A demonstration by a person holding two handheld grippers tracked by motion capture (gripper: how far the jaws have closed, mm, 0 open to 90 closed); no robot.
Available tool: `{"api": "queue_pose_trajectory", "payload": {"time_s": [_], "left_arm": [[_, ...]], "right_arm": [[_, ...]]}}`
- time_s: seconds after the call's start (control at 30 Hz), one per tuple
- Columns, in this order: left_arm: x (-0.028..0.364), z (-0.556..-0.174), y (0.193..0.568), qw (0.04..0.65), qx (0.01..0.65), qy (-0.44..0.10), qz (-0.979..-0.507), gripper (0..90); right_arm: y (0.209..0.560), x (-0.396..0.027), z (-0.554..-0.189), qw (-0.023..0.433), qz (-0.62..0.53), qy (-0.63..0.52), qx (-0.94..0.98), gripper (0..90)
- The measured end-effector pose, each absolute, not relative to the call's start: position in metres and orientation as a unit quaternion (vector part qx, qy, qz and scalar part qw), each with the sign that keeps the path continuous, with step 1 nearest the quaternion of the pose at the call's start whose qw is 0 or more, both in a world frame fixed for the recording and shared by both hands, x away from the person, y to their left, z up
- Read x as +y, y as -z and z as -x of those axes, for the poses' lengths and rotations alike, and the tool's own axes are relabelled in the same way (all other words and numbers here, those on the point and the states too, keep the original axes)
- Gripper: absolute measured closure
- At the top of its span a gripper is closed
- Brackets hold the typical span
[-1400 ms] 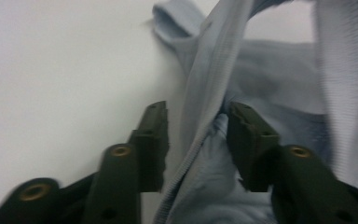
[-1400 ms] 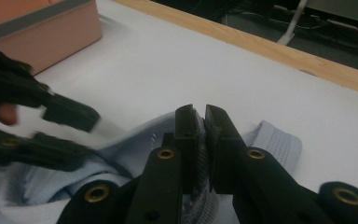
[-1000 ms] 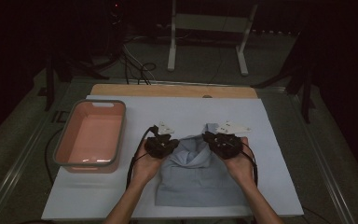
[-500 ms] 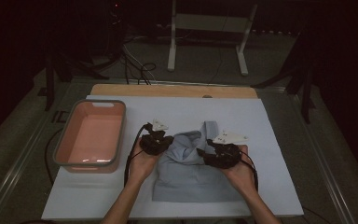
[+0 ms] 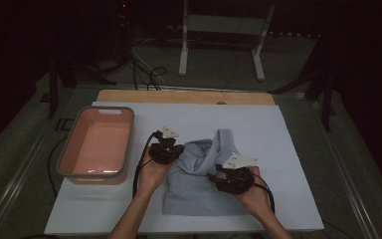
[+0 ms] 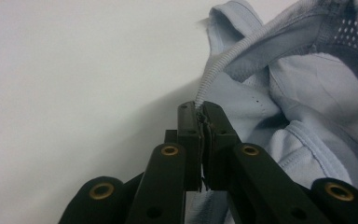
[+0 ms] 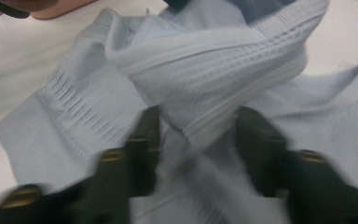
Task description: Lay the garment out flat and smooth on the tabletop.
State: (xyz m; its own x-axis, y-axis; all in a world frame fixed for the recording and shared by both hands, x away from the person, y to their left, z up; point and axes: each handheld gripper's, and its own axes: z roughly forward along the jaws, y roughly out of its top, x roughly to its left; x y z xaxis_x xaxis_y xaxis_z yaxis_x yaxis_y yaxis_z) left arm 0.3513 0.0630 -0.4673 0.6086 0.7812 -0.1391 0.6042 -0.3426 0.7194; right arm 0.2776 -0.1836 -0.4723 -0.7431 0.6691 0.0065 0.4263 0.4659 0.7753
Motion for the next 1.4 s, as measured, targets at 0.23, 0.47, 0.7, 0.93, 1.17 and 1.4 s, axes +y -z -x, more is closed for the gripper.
{"api": "queue_pose_trajectory", "payload": {"time_s": [0.23,0.47,0.7,0.93,1.17,1.4], "left_arm": [[0.067,-0.352,0.468,0.384,0.434,-0.117,-0.807,87.3],[0.076,-0.35,0.47,0.408,0.437,-0.094,-0.796,79.2],[0.097,-0.34,0.468,0.485,0.42,-0.037,-0.766,66.3],[0.087,-0.337,0.479,0.454,0.383,-0.008,-0.804,65.3],[0.085,-0.339,0.48,0.435,0.397,-0.024,-0.808,86.2],[0.09,-0.339,0.479,0.432,0.406,-0.032,-0.804,86.6]], "right_arm": [[0.449,-0.18,-0.293,0.19,-0.327,-0.43,0.82,84.8],[0.427,-0.175,-0.32,0.214,-0.343,-0.435,0.805,84.6],[0.434,-0.167,-0.34,0.206,-0.345,-0.414,0.817,83.9],[0.437,-0.17,-0.347,0.191,-0.354,-0.412,0.818,78.9],[0.43,-0.196,-0.35,0.197,-0.369,-0.416,0.807,52.6],[0.445,-0.239,-0.352,0.2,-0.42,-0.386,0.797,49.0]]}}
